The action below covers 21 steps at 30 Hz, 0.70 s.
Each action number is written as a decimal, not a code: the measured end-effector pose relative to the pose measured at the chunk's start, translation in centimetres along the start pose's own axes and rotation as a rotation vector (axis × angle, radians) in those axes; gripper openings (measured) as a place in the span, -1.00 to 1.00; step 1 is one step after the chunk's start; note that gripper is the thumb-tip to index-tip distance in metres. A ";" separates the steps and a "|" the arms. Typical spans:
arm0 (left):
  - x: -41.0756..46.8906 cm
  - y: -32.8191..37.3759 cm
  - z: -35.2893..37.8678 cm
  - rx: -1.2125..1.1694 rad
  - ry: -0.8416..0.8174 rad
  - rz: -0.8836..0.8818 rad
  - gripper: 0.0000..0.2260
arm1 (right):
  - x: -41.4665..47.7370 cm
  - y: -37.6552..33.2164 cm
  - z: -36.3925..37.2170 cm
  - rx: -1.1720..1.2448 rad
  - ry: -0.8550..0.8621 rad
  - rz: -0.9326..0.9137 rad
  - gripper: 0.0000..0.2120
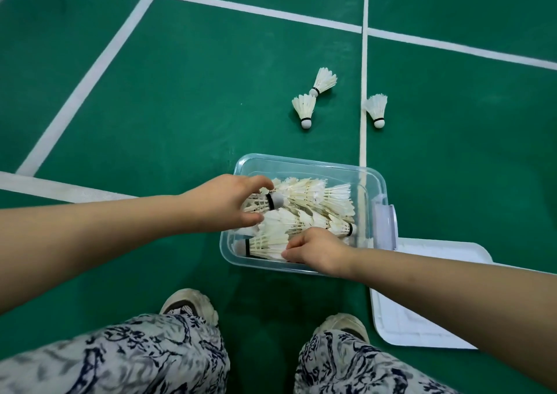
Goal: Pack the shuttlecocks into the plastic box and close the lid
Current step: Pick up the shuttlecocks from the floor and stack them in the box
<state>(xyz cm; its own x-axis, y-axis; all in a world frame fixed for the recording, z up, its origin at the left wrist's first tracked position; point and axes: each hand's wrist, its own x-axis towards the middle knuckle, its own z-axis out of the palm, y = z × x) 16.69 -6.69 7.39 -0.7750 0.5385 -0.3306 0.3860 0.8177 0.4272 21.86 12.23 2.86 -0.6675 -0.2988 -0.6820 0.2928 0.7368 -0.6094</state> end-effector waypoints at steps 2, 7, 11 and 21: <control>0.0 -0.2 -0.1 -0.003 -0.004 -0.003 -0.57 | 0.5 -0.1 0.0 -0.101 -0.015 0.040 -0.80; -0.2 -0.8 0.1 -0.009 -0.020 0.004 -0.62 | 1.4 -0.1 0.2 -0.197 -0.042 0.076 -0.67; -0.3 -0.8 0.2 0.000 -0.032 0.013 -0.63 | 0.8 0.4 0.2 -0.083 0.026 0.038 -0.72; -0.7 -0.1 0.0 0.014 -0.054 0.032 -0.59 | -0.2 -0.4 0.4 0.142 0.167 -0.166 -0.73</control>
<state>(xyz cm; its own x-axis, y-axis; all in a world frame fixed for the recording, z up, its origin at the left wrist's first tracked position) 17.20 -7.09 7.53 -0.7345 0.5740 -0.3620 0.4169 0.8026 0.4267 22.19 11.76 3.03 -0.8146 -0.2958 -0.4989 0.2550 0.5900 -0.7661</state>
